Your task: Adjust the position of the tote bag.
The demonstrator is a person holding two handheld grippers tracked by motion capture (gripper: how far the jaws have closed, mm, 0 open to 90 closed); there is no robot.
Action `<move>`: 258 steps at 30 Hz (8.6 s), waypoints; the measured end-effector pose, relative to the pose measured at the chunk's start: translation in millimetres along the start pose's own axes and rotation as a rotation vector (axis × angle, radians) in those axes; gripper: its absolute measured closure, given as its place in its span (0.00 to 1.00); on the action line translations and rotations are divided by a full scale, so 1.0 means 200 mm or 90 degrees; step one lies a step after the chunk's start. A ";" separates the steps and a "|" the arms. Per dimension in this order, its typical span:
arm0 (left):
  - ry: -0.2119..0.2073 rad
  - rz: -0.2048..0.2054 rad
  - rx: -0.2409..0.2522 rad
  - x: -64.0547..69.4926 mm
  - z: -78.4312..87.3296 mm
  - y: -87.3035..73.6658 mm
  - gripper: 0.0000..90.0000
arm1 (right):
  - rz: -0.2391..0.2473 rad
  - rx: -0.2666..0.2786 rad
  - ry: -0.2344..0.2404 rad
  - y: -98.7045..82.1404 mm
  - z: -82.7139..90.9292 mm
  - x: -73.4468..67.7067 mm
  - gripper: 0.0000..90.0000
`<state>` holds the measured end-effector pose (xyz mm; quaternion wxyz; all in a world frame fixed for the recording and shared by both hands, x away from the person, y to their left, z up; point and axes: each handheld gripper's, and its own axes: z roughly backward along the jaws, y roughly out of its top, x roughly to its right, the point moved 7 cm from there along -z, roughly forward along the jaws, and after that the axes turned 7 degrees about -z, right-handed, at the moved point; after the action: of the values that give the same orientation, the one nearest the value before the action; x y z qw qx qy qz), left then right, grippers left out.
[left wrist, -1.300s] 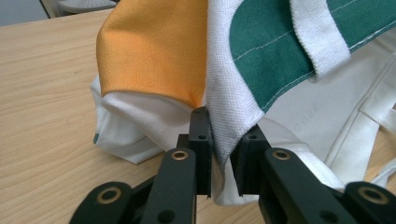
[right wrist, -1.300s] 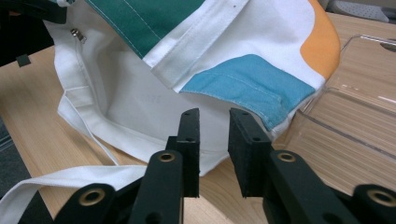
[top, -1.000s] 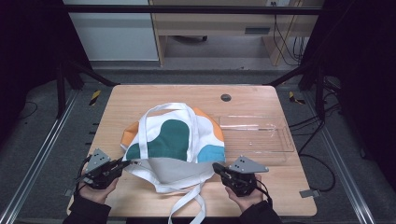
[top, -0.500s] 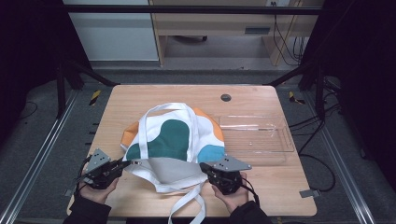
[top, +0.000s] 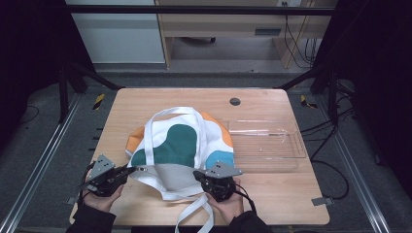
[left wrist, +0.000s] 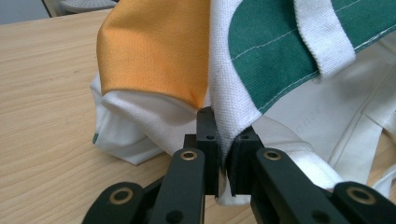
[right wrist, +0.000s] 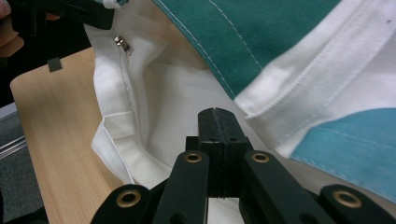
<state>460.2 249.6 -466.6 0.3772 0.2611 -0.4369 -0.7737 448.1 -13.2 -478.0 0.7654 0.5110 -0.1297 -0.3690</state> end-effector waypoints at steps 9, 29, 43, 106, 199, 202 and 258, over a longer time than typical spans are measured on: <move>0.000 0.002 0.000 0.00 0.00 0.00 0.95 | 0.002 -0.003 -0.008 -0.02 -0.08 -0.03 1.00; 0.000 -0.004 -0.003 0.00 0.00 0.00 0.95 | -0.001 0.075 -0.040 0.10 0.01 -0.02 1.00; -0.003 -0.010 -0.005 0.01 -0.01 0.00 0.95 | -0.005 0.122 -0.045 0.21 0.09 0.00 1.00; -0.007 -0.066 0.086 0.18 0.08 0.42 0.34 | -0.004 0.093 -0.044 0.16 0.05 0.00 1.00; 0.017 -0.087 0.003 0.29 -0.21 0.48 0.97 | -0.003 0.018 -0.035 0.01 -0.03 0.05 1.00; 0.016 -0.085 0.009 0.29 -0.21 0.48 0.97 | -0.004 0.004 -0.036 -0.02 -0.04 0.05 1.00; 0.025 -0.073 0.043 0.26 -0.15 0.56 0.98 | -0.030 -0.137 -0.041 -0.29 -0.23 0.07 1.00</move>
<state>492.2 155.2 -388.1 0.3318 0.3133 -0.4400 -0.7734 459.3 -2.6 -551.2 0.8024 0.4167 -0.1022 -0.4148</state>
